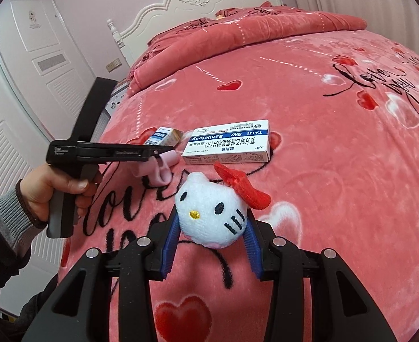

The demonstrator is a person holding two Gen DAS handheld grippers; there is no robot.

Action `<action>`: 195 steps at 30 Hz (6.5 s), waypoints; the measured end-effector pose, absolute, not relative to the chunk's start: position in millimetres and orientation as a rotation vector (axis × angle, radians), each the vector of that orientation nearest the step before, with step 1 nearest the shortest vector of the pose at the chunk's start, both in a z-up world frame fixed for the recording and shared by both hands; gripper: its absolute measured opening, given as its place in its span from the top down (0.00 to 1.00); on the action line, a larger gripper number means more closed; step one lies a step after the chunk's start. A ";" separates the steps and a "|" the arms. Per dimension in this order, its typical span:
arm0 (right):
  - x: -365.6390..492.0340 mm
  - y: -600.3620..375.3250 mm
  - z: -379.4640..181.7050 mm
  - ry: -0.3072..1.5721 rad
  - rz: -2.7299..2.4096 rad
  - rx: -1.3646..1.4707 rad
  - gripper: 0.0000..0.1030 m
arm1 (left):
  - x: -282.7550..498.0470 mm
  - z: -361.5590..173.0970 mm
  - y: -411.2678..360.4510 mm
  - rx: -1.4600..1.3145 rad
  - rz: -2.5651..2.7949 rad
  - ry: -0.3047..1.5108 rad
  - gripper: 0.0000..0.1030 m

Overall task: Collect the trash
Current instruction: 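Grasp the Hello Kitty plush with right tool while left tool grasps the white-blue medicine box, then carry the Hello Kitty plush and medicine box over the orange bin with both tools, then open right tool dropping the plush while left tool drops the box into the bin, then move both tools back toward the pink plastic clip at the bed edge, then grasp the pink plastic clip with the right tool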

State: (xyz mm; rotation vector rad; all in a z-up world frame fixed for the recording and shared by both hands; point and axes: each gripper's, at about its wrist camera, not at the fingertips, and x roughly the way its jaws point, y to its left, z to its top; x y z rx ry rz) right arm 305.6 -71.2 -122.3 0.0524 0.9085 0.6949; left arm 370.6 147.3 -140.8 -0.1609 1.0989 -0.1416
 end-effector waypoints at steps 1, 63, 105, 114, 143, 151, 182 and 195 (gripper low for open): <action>304.4 -71.6 -121.5 0.908 0.692 0.049 0.60 | 368.1 -138.7 147.4 -0.154 -0.149 1.097 0.59; -40.7 -324.3 -76.1 0.833 0.372 0.262 0.59 | 76.6 -55.2 -201.5 0.255 -0.751 1.002 0.59; -161.0 -579.6 -160.7 0.849 -0.250 0.578 0.52 | 42.1 -154.5 -456.0 0.623 -1.197 1.147 0.59; -150.7 -590.3 -173.9 0.870 -0.300 0.608 0.41 | 43.5 -163.7 -467.3 0.647 -1.168 1.146 0.37; -99.1 -487.6 -84.6 0.778 -0.025 0.489 0.41 | 82.5 -57.3 -285.8 0.361 -0.899 0.974 0.21; -61.5 -416.6 -62.6 0.788 0.143 0.402 0.41 | 81.8 -46.5 -182.6 0.216 -0.690 0.974 0.21; -17.9 -190.9 -91.9 1.038 0.616 0.024 0.40 | 25.4 -89.2 -29.4 0.039 -0.468 1.037 0.14; -18.9 -183.6 -128.5 1.144 0.644 0.014 0.40 | 19.6 -114.8 -37.3 0.052 -0.485 1.109 0.14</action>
